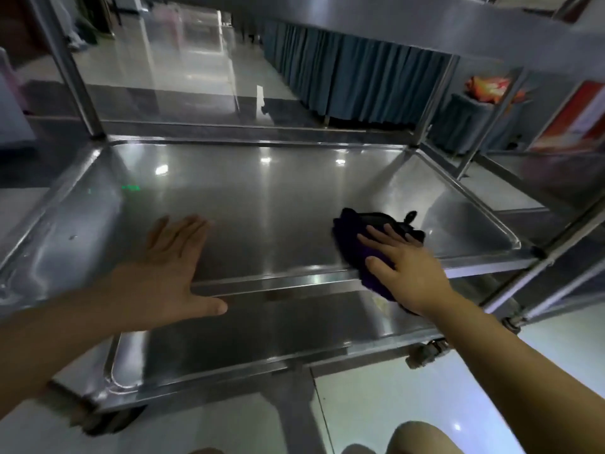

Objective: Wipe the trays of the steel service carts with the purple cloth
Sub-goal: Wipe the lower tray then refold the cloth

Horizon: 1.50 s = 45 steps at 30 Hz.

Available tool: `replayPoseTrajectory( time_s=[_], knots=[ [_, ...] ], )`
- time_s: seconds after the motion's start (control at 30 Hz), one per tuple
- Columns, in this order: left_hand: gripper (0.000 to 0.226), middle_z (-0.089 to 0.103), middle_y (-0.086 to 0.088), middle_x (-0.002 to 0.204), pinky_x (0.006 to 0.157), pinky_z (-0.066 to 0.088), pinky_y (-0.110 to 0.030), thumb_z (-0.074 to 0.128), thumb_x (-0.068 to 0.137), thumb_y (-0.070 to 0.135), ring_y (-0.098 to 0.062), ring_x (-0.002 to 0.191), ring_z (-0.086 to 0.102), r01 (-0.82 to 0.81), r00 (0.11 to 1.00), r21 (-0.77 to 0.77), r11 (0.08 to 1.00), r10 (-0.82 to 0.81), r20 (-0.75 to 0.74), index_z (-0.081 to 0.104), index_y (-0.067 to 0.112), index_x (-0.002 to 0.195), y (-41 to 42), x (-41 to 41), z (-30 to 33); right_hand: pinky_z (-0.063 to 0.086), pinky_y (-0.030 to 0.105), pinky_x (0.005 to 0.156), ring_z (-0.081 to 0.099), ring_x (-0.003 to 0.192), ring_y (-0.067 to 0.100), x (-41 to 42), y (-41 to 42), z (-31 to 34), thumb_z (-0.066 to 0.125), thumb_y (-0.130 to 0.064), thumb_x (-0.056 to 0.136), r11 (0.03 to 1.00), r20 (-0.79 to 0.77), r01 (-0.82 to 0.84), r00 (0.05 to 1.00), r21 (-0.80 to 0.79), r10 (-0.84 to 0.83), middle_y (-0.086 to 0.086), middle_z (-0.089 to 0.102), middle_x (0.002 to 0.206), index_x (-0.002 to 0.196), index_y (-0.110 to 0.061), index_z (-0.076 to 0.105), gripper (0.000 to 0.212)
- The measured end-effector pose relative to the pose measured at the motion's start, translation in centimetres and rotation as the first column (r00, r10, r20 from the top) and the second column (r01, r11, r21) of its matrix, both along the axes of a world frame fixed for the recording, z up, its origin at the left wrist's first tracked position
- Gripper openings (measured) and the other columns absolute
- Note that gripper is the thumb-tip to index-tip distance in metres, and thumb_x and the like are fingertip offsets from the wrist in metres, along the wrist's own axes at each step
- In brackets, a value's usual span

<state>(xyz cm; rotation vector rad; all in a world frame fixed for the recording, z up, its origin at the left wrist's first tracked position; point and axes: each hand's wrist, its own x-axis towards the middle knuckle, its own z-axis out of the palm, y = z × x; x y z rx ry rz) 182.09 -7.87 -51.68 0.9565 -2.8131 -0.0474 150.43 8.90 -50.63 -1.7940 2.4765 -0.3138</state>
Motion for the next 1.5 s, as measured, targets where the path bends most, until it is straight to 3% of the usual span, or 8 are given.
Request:
replayPoseTrajectory(
  time_s=[0.1,0.17,0.3,0.43,0.63,0.83,0.93,1.5],
  knots=[
    [0.119,0.049,-0.025,0.136,0.110,-0.006,-0.017,0.037,0.061,0.084,-0.020,0.130,0.023,-0.045,0.993,-0.052,0.998,0.050,0.104,0.041,-0.009,0.136,-0.5,2.1,0.1,0.009,0.039,0.119,0.008,0.148,0.013,-3.3,-0.8,1.0,0.034,-0.053,0.095,0.985,0.046,0.148,0.987,0.090,-0.153,-0.011,0.018,0.159,0.147,-0.039,0.030,0.054],
    [0.115,0.057,-0.026,0.125,0.108,0.003,-0.022,0.032,0.067,0.087,-0.026,0.123,0.031,-0.105,0.986,0.006,0.994,0.103,0.130,0.048,-0.010,0.128,-0.8,2.4,-0.1,0.004,0.043,0.119,0.003,0.149,0.015,-4.2,-2.5,1.4,0.038,-0.048,0.098,0.965,0.039,0.196,0.978,0.174,-0.206,-0.009,0.010,0.161,0.150,-0.039,0.022,0.055],
    [0.113,0.057,-0.023,0.125,0.108,0.007,-0.026,0.013,0.075,0.087,-0.027,0.123,0.032,-0.093,0.989,-0.019,0.995,0.095,0.111,0.047,-0.007,0.129,-0.7,2.2,0.2,-0.004,0.046,0.117,-0.009,0.148,0.021,-2.8,-6.5,1.5,0.029,-0.054,0.099,0.930,-0.006,0.234,0.970,0.284,-0.242,-0.007,-0.005,0.162,0.152,-0.038,0.007,0.060],
    [0.115,0.058,-0.020,0.126,0.101,0.019,-0.036,0.021,0.071,0.089,-0.024,0.122,0.033,-0.115,0.985,-0.077,0.990,0.124,0.119,0.048,-0.005,0.131,-0.7,2.7,-0.2,-0.005,0.049,0.116,-0.011,0.148,0.025,1.5,-10.6,0.9,0.026,-0.055,0.100,0.950,-0.053,0.123,0.992,0.286,-0.112,-0.005,-0.009,0.162,0.153,-0.037,0.002,0.061],
    [0.133,0.013,-0.005,0.158,0.112,-0.013,-0.029,0.027,0.049,0.091,-0.011,0.139,-0.006,-0.150,0.989,-0.082,0.985,0.148,-0.024,0.003,0.011,0.152,-0.8,2.8,-1.0,-0.009,0.053,0.116,-0.013,0.148,0.027,11.4,-16.2,0.0,0.027,-0.056,0.098,0.959,-0.039,-0.183,0.980,0.216,0.196,-0.003,-0.007,0.162,0.153,-0.037,0.005,0.062],
    [0.140,0.023,-0.012,0.154,0.110,-0.012,-0.020,0.043,0.043,0.089,-0.014,0.138,0.005,-0.175,0.980,-0.038,0.984,0.171,-0.099,0.013,0.004,0.150,-0.3,3.5,-1.1,-0.014,0.048,0.116,-0.016,0.147,0.023,18.2,-16.2,-0.5,0.029,-0.051,0.098,0.863,0.009,-0.457,0.884,0.214,0.467,-0.003,-0.009,0.162,0.153,-0.036,0.002,0.063],
    [0.144,0.007,-0.006,0.158,0.105,-0.023,-0.016,0.038,0.038,0.089,-0.010,0.138,-0.007,-0.182,0.974,0.021,0.983,0.183,-0.130,-0.003,0.011,0.152,0.3,3.6,-0.6,-0.012,0.045,0.117,-0.015,0.147,0.018,16.1,-14.5,-0.2,0.031,-0.051,0.098,0.839,-0.001,-0.488,0.865,0.240,0.503,-0.006,-0.009,0.161,0.153,-0.038,0.002,0.063],
    [0.142,0.004,-0.004,0.160,0.111,-0.019,-0.026,0.033,0.037,0.091,-0.014,0.145,-0.009,-0.208,0.973,0.008,0.978,0.208,-0.098,-0.005,0.017,0.152,0.9,3.1,-0.6,0.000,0.038,0.118,-0.006,0.149,0.016,-5.1,-2.0,1.0,0.035,-0.045,0.100,0.957,-0.057,0.117,0.993,0.267,-0.106,-0.008,-0.002,0.162,0.152,-0.040,0.009,0.059]
  ],
)
